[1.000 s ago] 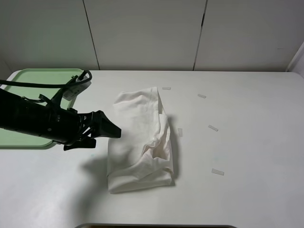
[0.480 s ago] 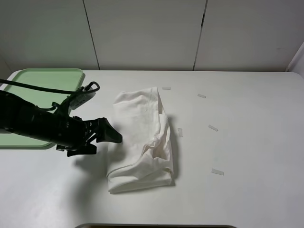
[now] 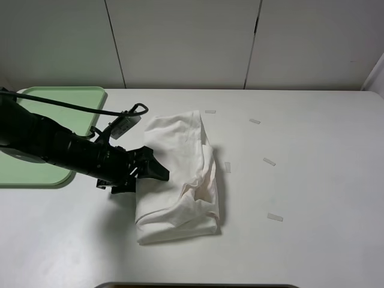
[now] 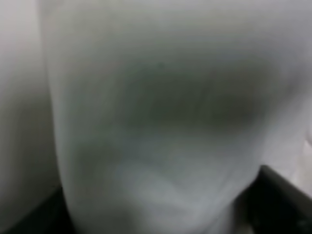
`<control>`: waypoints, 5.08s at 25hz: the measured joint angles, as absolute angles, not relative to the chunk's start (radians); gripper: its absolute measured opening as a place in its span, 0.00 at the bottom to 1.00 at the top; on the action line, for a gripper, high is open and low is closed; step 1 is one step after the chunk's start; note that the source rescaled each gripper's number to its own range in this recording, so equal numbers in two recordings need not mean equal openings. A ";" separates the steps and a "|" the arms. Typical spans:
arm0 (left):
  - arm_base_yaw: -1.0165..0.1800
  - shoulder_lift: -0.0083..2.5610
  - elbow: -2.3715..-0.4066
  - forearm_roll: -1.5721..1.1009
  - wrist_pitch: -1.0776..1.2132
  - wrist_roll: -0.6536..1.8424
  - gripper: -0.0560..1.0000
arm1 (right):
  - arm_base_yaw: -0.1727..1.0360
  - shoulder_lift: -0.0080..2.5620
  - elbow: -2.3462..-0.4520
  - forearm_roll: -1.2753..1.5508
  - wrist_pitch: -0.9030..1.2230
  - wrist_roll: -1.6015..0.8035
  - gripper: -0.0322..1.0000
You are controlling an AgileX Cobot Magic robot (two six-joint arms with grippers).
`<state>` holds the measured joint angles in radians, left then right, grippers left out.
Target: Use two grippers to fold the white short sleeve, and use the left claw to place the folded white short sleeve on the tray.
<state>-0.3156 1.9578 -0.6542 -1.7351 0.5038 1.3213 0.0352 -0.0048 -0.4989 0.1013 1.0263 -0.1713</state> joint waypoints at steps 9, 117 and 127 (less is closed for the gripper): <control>-0.322 1.963 -0.660 -1.736 0.475 1.316 0.29 | 0.035 -0.005 -0.499 0.101 1.026 -0.171 1.00; 0.045 0.434 -0.744 -0.072 0.840 0.142 0.98 | 0.035 -0.005 -0.499 0.102 1.026 -0.171 1.00; 0.045 0.177 -0.658 -0.071 0.995 0.100 0.95 | 0.035 -0.005 -0.499 0.102 1.026 -0.171 1.00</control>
